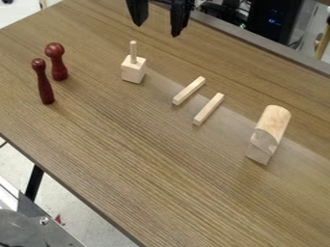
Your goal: Stack the sticks on top of the other sticks
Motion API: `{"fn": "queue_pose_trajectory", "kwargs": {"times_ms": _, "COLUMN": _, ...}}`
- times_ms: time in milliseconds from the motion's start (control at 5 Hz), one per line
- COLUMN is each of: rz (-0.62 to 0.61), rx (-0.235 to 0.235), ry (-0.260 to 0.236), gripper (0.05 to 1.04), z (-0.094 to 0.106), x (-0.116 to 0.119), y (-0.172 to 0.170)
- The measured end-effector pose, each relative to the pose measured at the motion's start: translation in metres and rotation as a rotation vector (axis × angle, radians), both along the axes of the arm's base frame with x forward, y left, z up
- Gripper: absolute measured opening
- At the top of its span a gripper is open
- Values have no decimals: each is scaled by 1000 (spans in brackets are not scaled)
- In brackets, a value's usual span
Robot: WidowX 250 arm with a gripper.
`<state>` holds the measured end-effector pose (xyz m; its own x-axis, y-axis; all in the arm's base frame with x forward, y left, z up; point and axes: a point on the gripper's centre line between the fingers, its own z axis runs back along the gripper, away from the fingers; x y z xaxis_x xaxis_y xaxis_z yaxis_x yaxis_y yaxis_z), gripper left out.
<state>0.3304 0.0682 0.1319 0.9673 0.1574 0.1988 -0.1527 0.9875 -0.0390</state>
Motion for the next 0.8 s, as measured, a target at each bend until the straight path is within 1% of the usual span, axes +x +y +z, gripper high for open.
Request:
{"fn": "queue_pose_trajectory", "kwargs": {"times_ms": 200, "rz": 0, "rx": -8, "ry": 31, "gripper": 1000, "z": -10, "x": -2, "y": -1}}
{"fn": "queue_pose_trajectory", "kwargs": {"times_ms": 400, "rz": -16, "rx": 3, "ry": 67, "gripper": 1000, "z": -23, "x": -3, "y": -3}}
{"fn": "queue_pose_trajectory", "kwargs": {"times_ms": 800, "rz": -103, "rx": 24, "ry": 109, "gripper": 1000, "z": -52, "x": 0, "y": -15}}
